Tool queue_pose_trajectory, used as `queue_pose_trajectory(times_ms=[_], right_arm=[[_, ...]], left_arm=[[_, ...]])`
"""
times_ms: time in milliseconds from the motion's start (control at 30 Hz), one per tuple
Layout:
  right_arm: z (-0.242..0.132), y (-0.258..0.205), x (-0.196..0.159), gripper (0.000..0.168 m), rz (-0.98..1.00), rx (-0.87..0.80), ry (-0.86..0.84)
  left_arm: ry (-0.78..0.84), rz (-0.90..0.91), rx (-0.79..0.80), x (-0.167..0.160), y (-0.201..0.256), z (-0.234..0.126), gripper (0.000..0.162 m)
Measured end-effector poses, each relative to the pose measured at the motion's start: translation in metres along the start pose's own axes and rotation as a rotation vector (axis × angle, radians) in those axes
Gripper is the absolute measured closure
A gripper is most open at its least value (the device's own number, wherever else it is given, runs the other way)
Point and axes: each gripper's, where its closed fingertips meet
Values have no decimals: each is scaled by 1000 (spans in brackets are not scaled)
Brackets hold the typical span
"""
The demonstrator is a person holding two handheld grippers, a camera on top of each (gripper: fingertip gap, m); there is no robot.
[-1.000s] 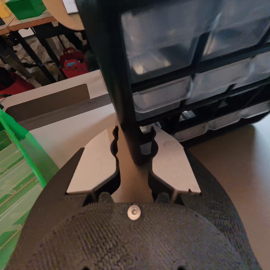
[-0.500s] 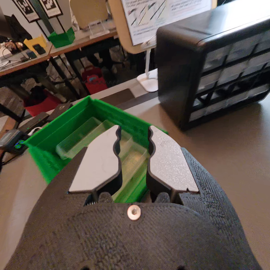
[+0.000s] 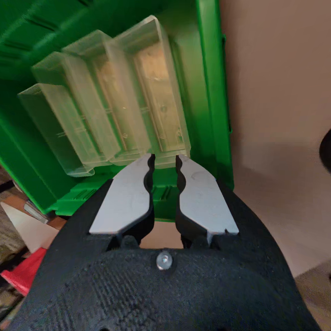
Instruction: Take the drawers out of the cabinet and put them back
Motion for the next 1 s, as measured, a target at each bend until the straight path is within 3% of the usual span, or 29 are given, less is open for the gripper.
queue_pose_trajectory(times_ms=[233, 500, 1000], right_arm=[[0, 0, 0, 168, -3, 14, 23], [0, 0, 0, 168, 0, 25, 31], [0, 0, 0, 168, 19, 53, 57]], left_arm=[[-286, 428, -29, -10, 11, 24, 128], [-524, 720, -4, -26, 5, 45, 116], [-554, 814, 12, -34, 7, 57, 134]])
Point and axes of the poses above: each gripper's, where its closed fingertips meet, z out along the fingers, x out of its top, y = z × x across the jaws, and after that the axes turned 15 degrees about -y, right-handed
